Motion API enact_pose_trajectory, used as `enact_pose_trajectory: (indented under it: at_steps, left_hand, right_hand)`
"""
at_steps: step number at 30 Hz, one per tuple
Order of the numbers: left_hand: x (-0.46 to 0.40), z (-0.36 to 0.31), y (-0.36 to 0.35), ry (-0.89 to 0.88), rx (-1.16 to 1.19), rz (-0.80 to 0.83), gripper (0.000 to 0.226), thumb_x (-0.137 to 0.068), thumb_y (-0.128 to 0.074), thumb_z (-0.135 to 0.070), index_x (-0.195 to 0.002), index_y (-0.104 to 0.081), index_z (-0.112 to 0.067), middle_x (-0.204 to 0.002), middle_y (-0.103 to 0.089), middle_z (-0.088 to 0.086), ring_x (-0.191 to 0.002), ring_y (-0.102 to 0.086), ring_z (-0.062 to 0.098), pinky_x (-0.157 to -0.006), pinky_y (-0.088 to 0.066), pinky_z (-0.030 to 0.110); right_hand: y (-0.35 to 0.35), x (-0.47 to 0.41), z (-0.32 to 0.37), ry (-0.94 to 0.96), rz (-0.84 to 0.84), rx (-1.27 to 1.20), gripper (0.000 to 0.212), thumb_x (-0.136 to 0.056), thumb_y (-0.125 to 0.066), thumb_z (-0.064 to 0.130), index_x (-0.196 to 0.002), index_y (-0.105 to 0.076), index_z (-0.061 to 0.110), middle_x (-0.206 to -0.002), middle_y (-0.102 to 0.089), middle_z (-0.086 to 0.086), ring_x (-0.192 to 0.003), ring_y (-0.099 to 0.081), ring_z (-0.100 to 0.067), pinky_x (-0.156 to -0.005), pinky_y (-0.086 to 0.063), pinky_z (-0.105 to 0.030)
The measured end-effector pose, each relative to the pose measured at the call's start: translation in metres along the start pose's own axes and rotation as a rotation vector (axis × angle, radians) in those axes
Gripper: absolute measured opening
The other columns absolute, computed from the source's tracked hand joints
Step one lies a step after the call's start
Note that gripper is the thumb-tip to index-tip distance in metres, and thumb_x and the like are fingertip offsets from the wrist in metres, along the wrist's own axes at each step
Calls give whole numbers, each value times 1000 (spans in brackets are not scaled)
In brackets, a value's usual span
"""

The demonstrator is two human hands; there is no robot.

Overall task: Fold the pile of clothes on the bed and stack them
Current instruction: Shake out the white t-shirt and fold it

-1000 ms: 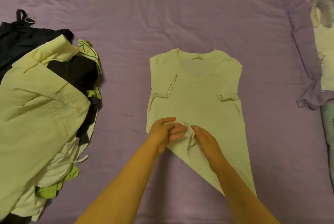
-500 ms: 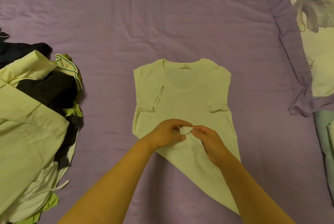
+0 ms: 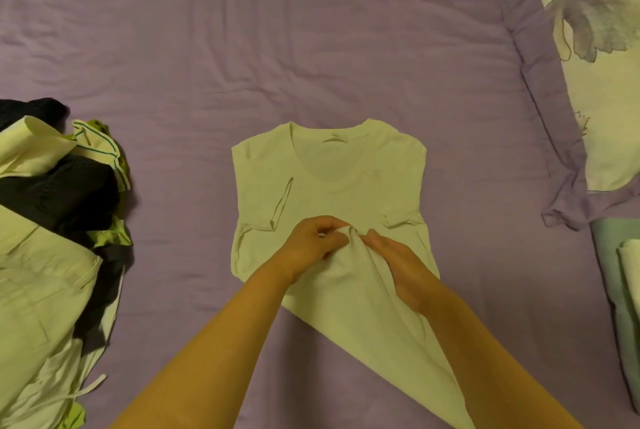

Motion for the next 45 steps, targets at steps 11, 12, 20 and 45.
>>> enact_pose_trajectory:
  at_steps: [11, 12, 20, 45]
  left_hand:
    - [-7, -11, 68, 95, 212, -405, 8, -80, -74, -24, -77, -67, -21, -76, -68, -3, -73, -63, 15, -63, -48, 24]
    - [-7, -11, 74, 117, 258, -434, 10, -78, -76, -24, -74, -67, -20, -72, -69, -5, -71, -64, 14, -61, -48, 23]
    - [1, -13, 148, 13, 198, -701, 16, -87, -68, -28, -78, -60, -17, -78, -60, -2, -71, -55, 16, -64, -47, 27]
    - [-68, -42, 203, -19, -364, -895, 17, -100, -39, -29, -104, -52, -19, -79, -58, -4, -72, -52, 22, -56, -36, 31]
  right_hand:
    - [8, -10, 6, 45, -36, 755, 53, -78, -70, 45, -122, -40, 42, -103, -50, 20, -97, -54, -4, -73, -40, -16]
    - [5, -11, 6, 50, -29, 833, 59, -79, -68, 47, -128, -37, 41, -106, -50, 20, -99, -53, -5, -75, -40, -17]
    - [29, -20, 24, -17, -104, 1025, 37, -82, -61, 56, -108, -63, 30, -97, -62, 15, -88, -57, -7, -65, -39, -14]
    - [61, -119, 180, 248, -357, 977, 10, -83, -68, 36, -79, -61, 32, -81, -62, 12, -81, -59, -17, -62, -40, -26]
Point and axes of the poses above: each hand's wrist, its own x-axis away from the middle knuckle, its own y-axis out of the back of the hand, z = x × y, the point moved 7 cm from there along -x, towards the middle knuckle
